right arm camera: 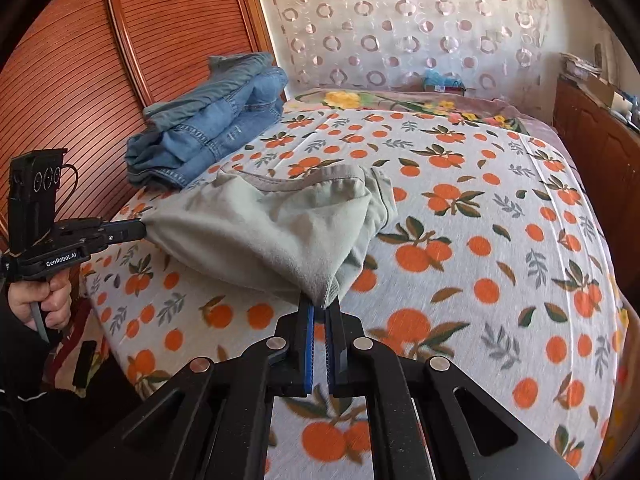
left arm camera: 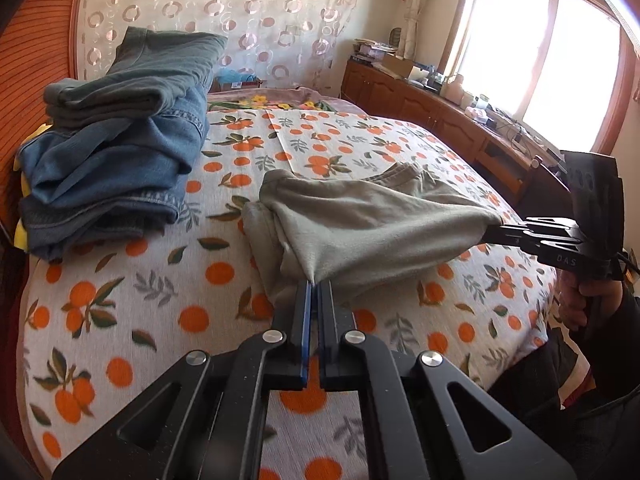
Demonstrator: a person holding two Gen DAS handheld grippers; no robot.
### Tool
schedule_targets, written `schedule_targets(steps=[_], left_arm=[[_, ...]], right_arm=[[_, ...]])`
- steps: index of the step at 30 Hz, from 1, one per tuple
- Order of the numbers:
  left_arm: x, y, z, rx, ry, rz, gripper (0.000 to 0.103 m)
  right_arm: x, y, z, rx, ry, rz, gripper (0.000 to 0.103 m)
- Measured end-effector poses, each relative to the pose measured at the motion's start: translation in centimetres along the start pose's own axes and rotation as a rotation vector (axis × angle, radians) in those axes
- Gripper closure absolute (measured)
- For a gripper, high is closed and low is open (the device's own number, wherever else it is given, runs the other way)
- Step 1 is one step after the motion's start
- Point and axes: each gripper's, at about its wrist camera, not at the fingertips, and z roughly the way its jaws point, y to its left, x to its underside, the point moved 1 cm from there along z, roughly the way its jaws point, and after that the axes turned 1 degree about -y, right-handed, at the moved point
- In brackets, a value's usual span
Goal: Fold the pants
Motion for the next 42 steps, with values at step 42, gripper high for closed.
schedule_targets(steps=[42], left_arm=[[-1.4,-1.5,4.6,-0.052,0.048,0.016,0.06]], right_arm=[[-2.2,0.2,3.2,0.093,-0.018,-0.035,0.062]])
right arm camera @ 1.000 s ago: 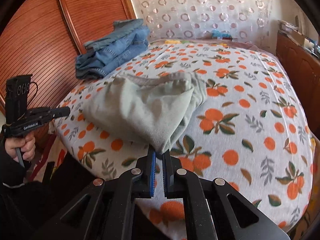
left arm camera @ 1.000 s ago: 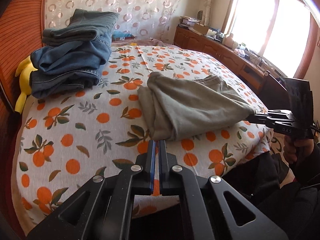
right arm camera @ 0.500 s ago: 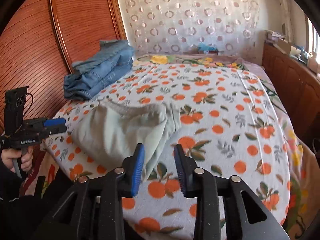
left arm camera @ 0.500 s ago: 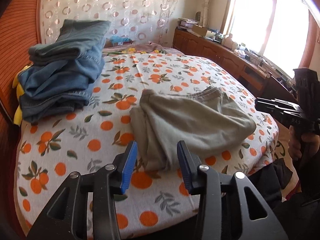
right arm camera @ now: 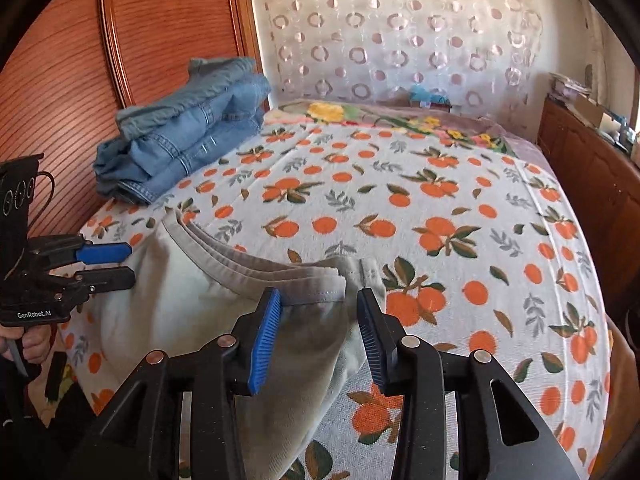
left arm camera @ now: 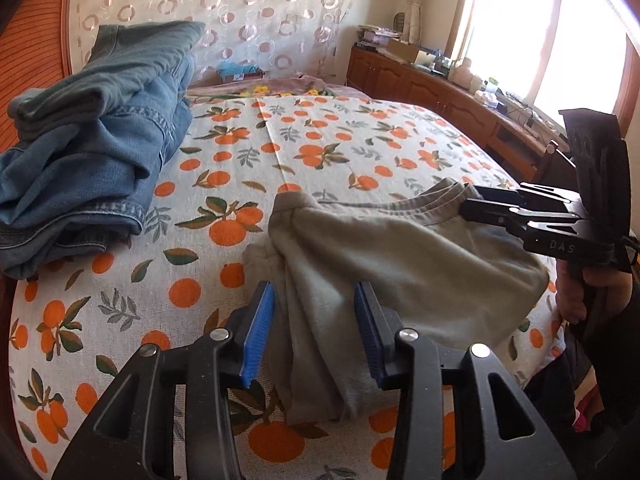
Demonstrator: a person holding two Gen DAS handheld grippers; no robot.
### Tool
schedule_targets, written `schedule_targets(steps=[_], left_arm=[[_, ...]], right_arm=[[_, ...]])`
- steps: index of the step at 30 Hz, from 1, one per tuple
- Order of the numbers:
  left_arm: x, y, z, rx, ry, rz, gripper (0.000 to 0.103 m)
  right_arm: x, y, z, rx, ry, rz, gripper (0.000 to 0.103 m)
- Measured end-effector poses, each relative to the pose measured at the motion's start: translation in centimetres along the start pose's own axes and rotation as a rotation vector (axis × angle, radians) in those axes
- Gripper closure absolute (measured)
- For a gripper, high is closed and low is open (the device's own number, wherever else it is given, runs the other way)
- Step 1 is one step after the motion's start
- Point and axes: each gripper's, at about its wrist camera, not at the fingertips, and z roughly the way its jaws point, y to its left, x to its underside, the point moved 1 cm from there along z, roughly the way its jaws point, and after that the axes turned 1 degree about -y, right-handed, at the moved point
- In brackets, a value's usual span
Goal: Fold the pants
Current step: 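Grasp the folded pants edge with both grippers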
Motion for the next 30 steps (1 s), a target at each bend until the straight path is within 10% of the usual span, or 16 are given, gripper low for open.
schedule_targets(steps=[3,8,20,30], left_arm=[[0.4,0.2,0.2,0.0,0.011,-0.003,0.06],[0.7,0.3,0.5,-0.003,0.024,0.002,0.06],[-0.5,1.2,-0.2,-0.026,-0.005,-0.006,0.045],[-1.4,1.9,2.3,-0.017,0.051,-0.026,0.031]], right_arm=[[-0.5,-0.4,0.2,-0.02,-0.009,0.014,0.086],[-1.6,-1.7,-0.1,0.004,-0.073,0.081,0.092],[0.3,-1.4,0.1,0.029,-0.002,0.047,0.053],[0.6,-1.8,1.1,-0.003,0.029,0.071,0.052]])
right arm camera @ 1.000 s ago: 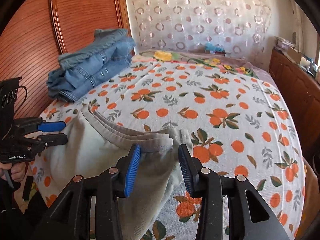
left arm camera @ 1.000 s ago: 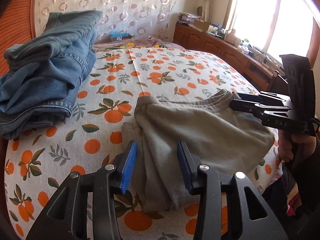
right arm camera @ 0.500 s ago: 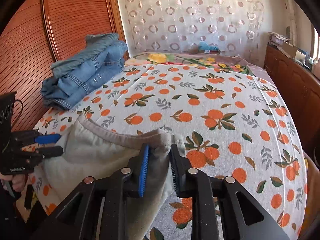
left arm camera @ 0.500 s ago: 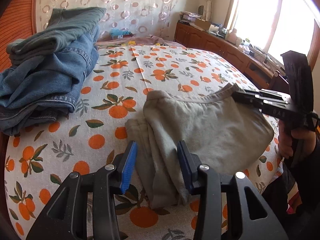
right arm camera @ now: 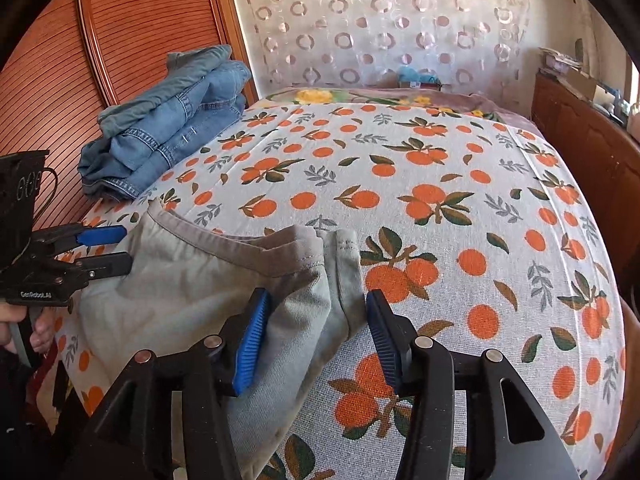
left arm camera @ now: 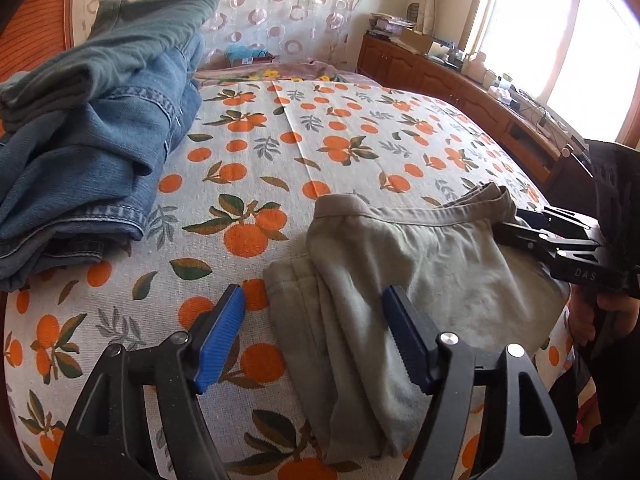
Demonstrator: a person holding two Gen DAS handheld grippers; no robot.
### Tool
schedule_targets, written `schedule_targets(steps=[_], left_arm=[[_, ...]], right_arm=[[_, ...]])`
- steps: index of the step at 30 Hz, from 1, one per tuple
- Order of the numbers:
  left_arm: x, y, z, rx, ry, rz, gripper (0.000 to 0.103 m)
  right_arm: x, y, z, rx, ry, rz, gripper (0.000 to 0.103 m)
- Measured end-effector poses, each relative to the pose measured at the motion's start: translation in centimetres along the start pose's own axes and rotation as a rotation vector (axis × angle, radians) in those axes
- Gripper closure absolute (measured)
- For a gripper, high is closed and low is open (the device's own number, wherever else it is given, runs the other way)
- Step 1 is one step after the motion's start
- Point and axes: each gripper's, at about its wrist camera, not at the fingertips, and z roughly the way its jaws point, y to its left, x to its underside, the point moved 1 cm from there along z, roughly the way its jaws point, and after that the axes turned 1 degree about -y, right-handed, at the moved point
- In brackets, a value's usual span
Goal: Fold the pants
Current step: 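Grasp the folded pants edge with both grippers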
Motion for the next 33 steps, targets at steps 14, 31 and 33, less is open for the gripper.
schedule_targets(steps=[14,31,33], left_arm=[[-0.1,-0.9,0.2,0.048,-0.006,0.03,0.053],[-0.7,-1.4,0.9,0.086,-0.002,0.03,0.07],[-0.8,-1.3,0.9,0.09,-0.001,0.021,0.07]], right_arm=[[0.1,-0.1,0.2,-0.003,-0.002,0.007,0.052],[0.0,0.2,0.4,-0.038,0.009,-0.012,0.052],[0.0,0.2,0.4,-0.05,0.011,-0.013,0.052]])
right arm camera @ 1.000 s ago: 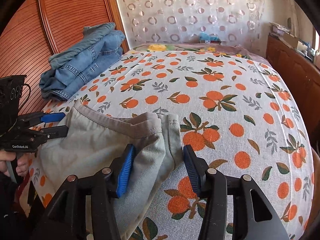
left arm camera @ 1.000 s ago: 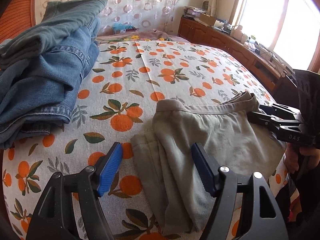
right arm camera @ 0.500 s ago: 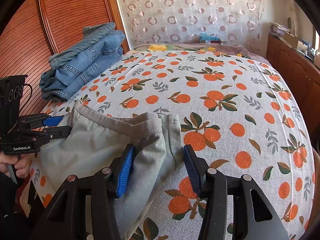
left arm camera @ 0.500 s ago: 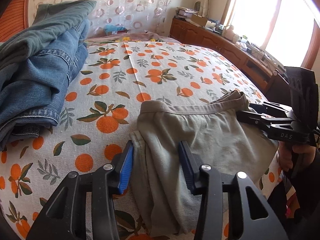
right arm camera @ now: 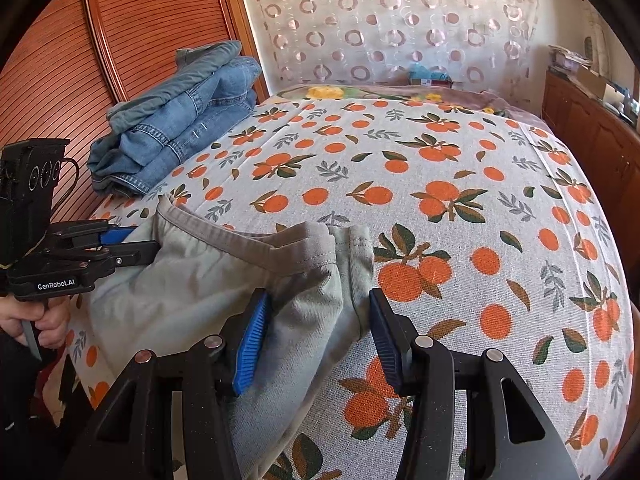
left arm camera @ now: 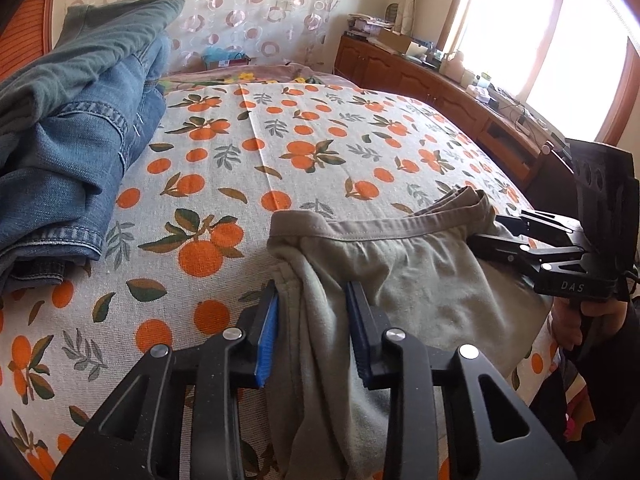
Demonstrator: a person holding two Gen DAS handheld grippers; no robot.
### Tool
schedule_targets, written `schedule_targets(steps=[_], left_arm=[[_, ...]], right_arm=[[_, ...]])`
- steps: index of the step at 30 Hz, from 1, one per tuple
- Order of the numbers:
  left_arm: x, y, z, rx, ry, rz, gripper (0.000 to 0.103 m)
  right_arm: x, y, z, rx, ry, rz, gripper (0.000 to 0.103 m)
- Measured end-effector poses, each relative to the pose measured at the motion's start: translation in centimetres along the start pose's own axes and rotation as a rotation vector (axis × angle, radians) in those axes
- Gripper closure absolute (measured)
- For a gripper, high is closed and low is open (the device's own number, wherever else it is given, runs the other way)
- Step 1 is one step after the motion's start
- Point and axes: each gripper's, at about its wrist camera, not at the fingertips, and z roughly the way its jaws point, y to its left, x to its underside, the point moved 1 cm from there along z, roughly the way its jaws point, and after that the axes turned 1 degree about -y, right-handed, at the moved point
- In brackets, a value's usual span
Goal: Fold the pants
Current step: 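Grasp the folded pants edge with both grippers, then lift the folded pants with both grippers and carry them onto the jeans stack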
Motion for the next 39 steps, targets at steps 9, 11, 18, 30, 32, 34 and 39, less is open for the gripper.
schedule_targets(steps=[9,11,18,30,32,34,39], left_arm=[[0.0,-0.3,0.0,-0.003,0.006,0.009,0.076],[0.0,-0.4,-0.2,0.0,-0.001,0.011,0.08],[0.2,-0.4,-1.7,0.01,-0.046,0.003,0.086],[-2.3,0.3,-9.3,-0.032,-0.244,-0.014,0.086],[-3.3,1.0,-10.4,-0.051,-0.274,-0.015,0.086],[-4.4,1.9,-11.4,-0.073,-0.3,-0.019,0.086],[-6.8,4.1,-13.3,-0.107,-0.352,-0.033,0.086]], right_arm=[[-0.1,0.8,0.1,-0.012,0.014,-0.03,0.08],[-0.1,0.9,0.1,-0.011,0.012,-0.038,0.082],[-1.0,2.1,-1.6,0.003,-0.057,-0.063,0.088],[-7.8,6.2,-5.6,-0.011,-0.217,-0.226,0.089],[-9.4,6.7,-5.6,-0.022,-0.239,-0.246,0.089],[-11.2,7.4,-5.2,-0.032,-0.257,-0.266,0.089],[-15.8,9.0,-3.7,-0.042,-0.277,-0.327,0.089]])
